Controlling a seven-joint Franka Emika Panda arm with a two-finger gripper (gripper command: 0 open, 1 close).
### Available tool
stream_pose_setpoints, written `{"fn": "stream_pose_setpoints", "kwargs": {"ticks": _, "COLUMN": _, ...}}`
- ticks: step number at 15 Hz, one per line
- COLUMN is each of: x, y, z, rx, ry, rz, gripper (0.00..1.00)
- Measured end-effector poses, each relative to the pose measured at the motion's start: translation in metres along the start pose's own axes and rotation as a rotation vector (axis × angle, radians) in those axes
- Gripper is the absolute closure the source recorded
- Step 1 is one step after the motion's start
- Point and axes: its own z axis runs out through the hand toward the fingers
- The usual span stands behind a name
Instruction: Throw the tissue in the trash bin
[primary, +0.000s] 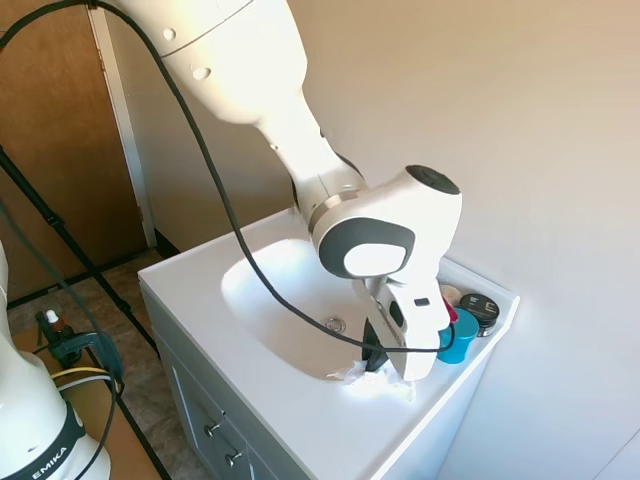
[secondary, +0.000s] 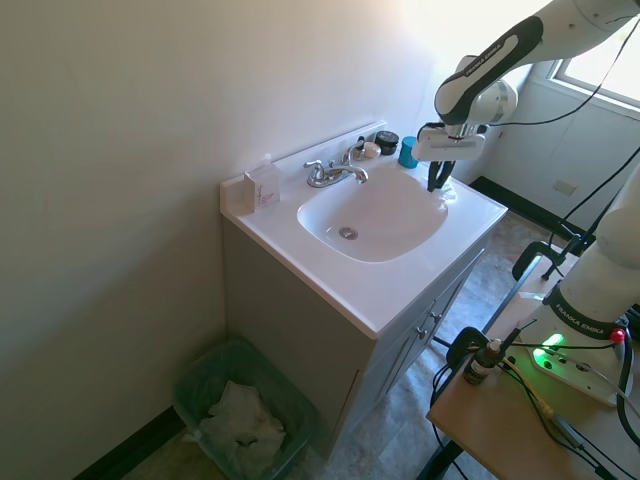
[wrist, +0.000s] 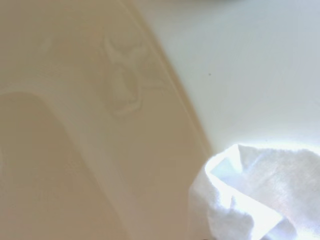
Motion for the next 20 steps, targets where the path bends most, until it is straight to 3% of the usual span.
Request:
{"fn": "stream_pose_setpoints", "kwargs": {"ticks": 6, "x": 0.005, "y": -0.001, "z": -0.017, "rx": 0.05, "ry": 0.003, "rz": -0.013, "gripper": 1.0}}
{"fn": "stream_pose_setpoints", "kwargs": {"ticks": 11, "x": -0.041, "y": -0.013, "z": -0.107, "rx": 0.171, "ry": 0.047, "rz": -0.081, "gripper": 1.0}}
{"fn": "stream_pose_setpoints", "kwargs": {"ticks": 15, "x": -0.162, "y": -0.047, "z": -0.184, "rx": 0.237, "ry": 0.127, "rz": -0.183, "gripper": 1.0}}
{"fn": "stream_pose_setpoints", "kwargs": {"ticks": 20, "x": -0.38, "y": -0.09, "z": -0.189, "rx": 0.251, "ry": 0.235, "rz": -0.35, "gripper": 1.0}}
